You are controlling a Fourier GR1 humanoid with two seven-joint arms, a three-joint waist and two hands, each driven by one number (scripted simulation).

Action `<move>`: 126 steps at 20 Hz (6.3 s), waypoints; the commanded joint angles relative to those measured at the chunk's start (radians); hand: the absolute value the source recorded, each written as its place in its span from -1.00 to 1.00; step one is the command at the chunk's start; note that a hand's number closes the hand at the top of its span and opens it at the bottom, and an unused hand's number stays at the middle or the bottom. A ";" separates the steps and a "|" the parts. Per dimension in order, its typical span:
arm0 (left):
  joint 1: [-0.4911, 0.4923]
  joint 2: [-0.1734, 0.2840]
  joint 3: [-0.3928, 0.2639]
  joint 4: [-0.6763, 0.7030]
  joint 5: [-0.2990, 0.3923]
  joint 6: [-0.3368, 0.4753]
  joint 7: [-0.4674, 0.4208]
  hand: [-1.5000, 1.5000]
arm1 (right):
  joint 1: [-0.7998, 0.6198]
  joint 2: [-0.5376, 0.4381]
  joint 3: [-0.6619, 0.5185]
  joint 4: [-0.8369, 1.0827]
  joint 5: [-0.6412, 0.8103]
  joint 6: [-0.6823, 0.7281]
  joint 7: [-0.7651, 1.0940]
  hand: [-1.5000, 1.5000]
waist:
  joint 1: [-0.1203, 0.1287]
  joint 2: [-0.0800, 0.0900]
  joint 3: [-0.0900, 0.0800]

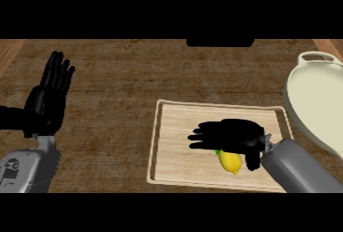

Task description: Pick the lemon from the tray and place it in the pot

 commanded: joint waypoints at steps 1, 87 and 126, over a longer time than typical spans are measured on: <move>-0.047 -0.008 0.018 0.066 -0.004 -0.013 -0.011 0.00 | -0.007 0.076 0.006 0.059 0.017 0.043 -0.013 -1.00 | -0.003 0.008 0.008; -0.071 -0.035 0.074 0.040 -0.013 -0.075 0.031 0.00 | -0.152 -0.349 -0.990 0.914 -0.207 -0.235 -0.140 -1.00 | 0.026 0.019 0.011; -0.025 -0.053 0.058 0.007 -0.051 -0.074 0.013 0.00 | -0.125 -0.639 -1.415 1.173 -0.716 0.187 -0.069 -1.00 | 0.032 0.033 0.021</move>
